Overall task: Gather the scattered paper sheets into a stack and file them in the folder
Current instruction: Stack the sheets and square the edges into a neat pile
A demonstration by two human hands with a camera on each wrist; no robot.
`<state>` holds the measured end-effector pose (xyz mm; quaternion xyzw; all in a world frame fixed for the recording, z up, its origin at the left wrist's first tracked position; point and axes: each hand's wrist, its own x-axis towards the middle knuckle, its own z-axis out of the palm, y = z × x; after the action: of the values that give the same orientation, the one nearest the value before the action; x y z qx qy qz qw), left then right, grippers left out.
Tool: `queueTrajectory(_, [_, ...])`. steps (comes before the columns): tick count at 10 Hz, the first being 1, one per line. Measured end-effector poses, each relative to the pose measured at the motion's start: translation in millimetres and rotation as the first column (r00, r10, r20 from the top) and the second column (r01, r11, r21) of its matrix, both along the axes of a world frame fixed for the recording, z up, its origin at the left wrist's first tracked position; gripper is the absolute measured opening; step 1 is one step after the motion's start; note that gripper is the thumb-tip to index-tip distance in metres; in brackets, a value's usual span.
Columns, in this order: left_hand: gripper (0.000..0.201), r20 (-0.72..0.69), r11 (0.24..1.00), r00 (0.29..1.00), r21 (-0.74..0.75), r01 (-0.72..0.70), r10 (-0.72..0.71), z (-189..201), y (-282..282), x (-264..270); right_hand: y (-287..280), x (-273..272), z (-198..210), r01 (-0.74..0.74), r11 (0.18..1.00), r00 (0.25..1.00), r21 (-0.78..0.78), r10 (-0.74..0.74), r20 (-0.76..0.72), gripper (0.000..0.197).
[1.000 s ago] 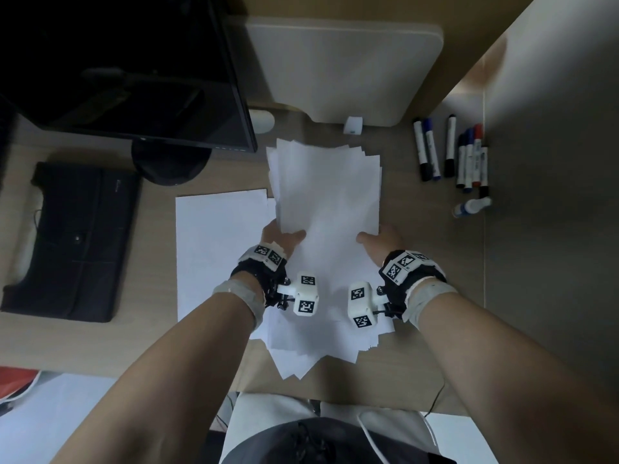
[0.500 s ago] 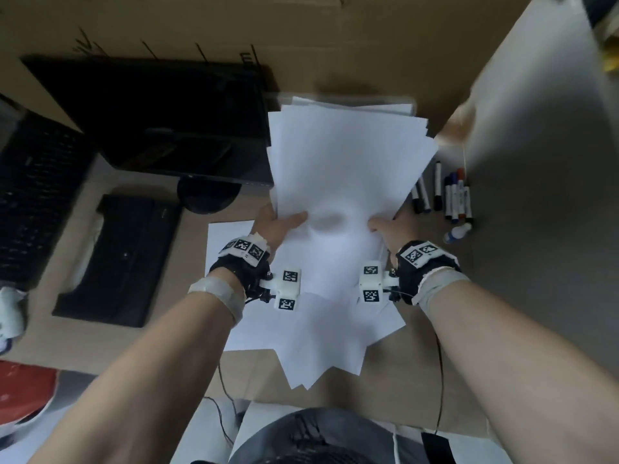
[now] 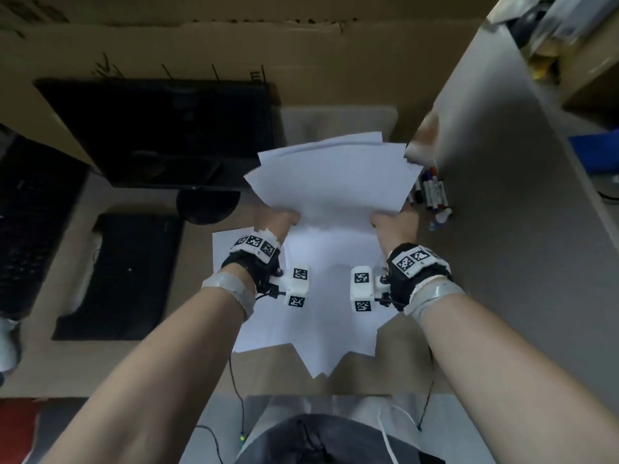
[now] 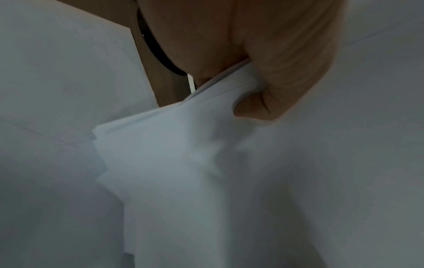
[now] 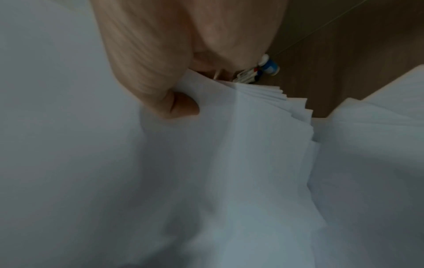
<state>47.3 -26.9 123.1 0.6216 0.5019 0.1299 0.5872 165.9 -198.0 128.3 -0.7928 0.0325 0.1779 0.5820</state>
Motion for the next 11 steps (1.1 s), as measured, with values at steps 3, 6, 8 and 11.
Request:
queueTrajectory(3, [0.039,0.123,0.981,0.973,0.033,0.191,-0.194,-23,-7,-19,-23,-21,-32,-0.052,0.983,0.992,-0.176,0.03,-0.122,0.021])
queueTrajectory(6, [0.017,0.119,0.991,0.991,-0.126,-0.049,0.064,-58,18,13,-1,19,-35,0.05,0.989,0.99,-0.139,-0.068,-0.124,0.018])
queueTrajectory(8, [0.032,0.166,0.998,0.986,0.056,-0.006,-0.003,-39,10,12,-3,24,-31,0.089,0.991,0.986,-0.099,-0.102,-0.13,0.01])
queueTrajectory(11, [0.057,0.343,0.996,0.936,0.055,0.066,-0.081,-3,-4,7,-18,-3,-22,0.141,0.99,0.989,0.022,-0.14,-0.05,0.032])
